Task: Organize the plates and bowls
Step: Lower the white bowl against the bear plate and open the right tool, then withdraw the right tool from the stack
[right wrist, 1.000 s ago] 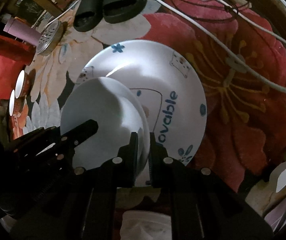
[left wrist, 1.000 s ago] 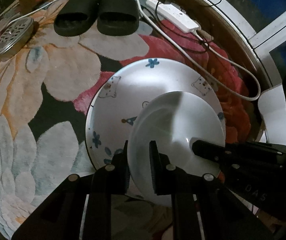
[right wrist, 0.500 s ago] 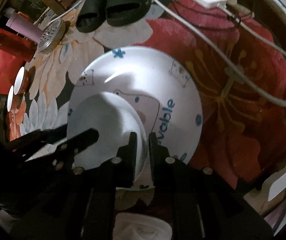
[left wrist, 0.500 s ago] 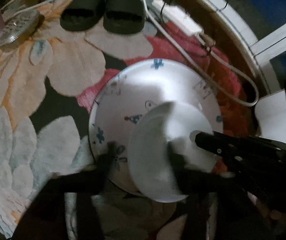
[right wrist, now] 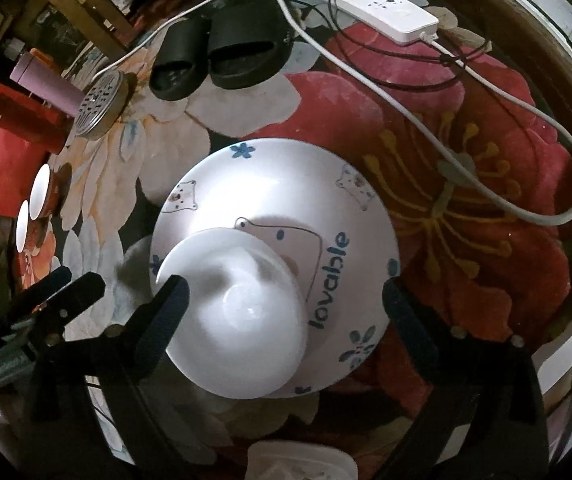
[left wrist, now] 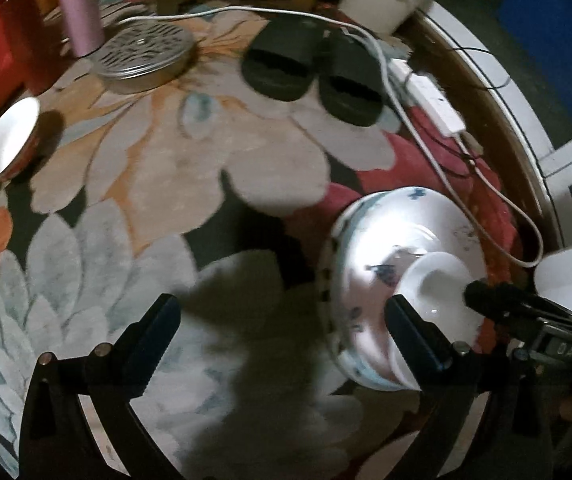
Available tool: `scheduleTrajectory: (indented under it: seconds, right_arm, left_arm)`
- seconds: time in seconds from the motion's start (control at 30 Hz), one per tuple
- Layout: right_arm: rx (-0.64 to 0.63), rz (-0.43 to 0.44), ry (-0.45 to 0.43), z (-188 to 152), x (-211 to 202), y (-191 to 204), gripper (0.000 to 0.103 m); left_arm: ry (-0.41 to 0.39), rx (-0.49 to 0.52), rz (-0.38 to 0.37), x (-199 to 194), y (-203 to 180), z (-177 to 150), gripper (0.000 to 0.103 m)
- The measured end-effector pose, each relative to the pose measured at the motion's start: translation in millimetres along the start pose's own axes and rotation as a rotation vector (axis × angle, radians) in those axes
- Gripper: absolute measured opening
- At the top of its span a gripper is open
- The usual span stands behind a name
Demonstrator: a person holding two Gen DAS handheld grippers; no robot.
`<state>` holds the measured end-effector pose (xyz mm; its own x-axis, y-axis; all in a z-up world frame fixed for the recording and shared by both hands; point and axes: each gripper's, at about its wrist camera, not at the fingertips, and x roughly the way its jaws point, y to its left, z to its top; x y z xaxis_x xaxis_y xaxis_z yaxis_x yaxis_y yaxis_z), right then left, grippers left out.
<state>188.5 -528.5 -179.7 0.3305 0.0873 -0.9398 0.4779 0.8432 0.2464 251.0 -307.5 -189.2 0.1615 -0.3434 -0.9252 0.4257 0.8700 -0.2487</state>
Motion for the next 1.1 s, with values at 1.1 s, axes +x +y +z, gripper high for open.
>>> scheduleTrajectory:
  seconds: [1.1]
  right_arm:
    - [-0.182,0.069,-0.019,0,18,101,0.098]
  left_arm:
    - [0.003,-0.133,0.100,-19,103,-16,0.102]
